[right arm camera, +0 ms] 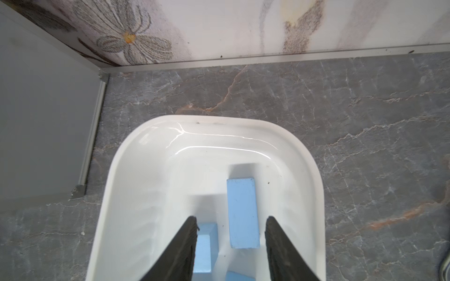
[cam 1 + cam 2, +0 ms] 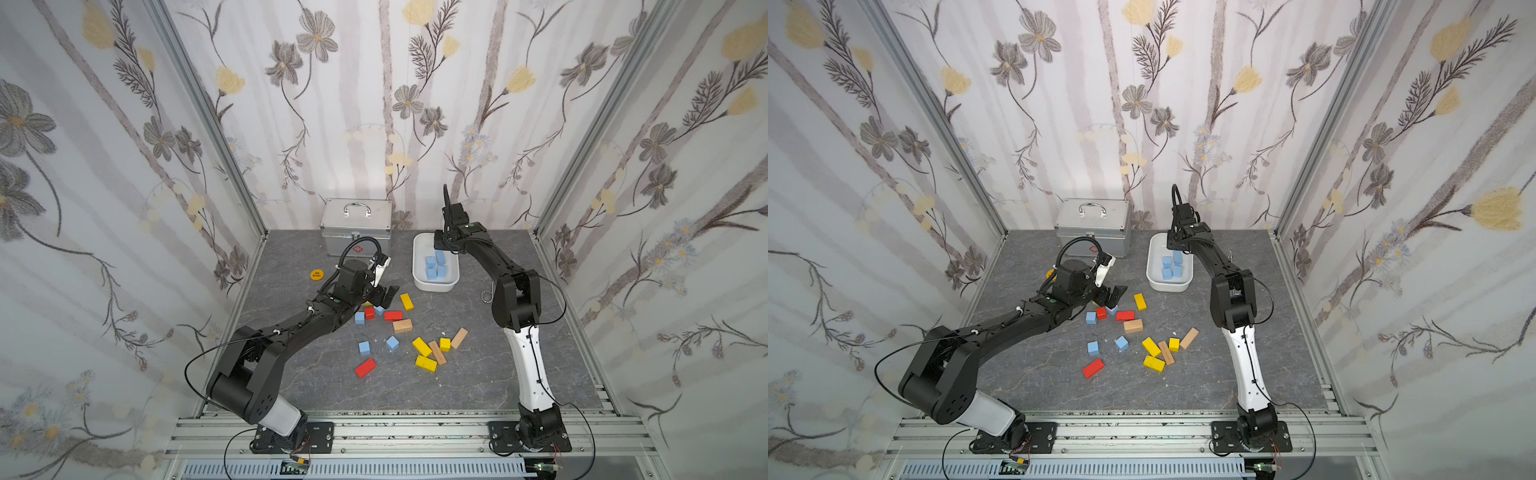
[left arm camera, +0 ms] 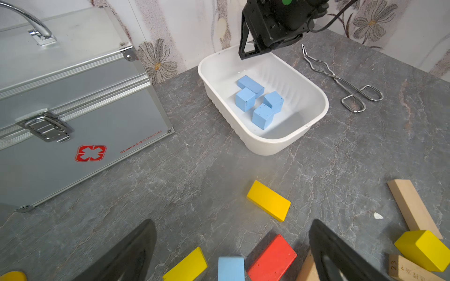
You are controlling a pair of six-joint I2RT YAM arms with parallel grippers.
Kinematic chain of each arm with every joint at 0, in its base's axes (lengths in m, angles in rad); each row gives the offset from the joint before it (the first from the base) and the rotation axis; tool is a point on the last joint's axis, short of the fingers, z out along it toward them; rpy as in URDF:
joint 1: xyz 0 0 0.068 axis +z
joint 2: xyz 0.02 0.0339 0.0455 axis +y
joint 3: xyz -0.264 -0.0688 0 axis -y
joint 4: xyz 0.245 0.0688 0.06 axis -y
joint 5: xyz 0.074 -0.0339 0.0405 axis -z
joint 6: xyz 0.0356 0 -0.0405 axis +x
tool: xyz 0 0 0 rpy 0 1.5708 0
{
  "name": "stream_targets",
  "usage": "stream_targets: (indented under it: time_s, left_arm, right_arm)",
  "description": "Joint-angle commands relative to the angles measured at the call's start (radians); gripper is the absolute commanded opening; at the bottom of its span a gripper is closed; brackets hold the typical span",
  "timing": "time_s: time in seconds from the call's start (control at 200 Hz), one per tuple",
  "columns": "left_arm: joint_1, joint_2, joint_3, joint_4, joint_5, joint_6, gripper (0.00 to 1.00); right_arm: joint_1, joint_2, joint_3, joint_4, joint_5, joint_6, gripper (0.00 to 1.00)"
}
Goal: Pick out the blue building blocks
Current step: Place the building block in the storage box, then pick up the building block from the center of the board.
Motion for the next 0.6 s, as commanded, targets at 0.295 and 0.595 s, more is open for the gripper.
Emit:
stream_targets:
  time_s: [0.295,0.595]
  left_arm:
    - [0.002,-0.215,0.002,-0.158,-0.097,-0.038,1.00]
    - [0.000,-0.408,-0.002,-0.398,-0.151,-0.069,1.00]
  right_arm:
    - [0.081,-0.276,-0.249,0.111,0.025,-0.035,0.72]
    - [0.178,-0.537,-0.560,0.230,0.046,-0.008,0.83]
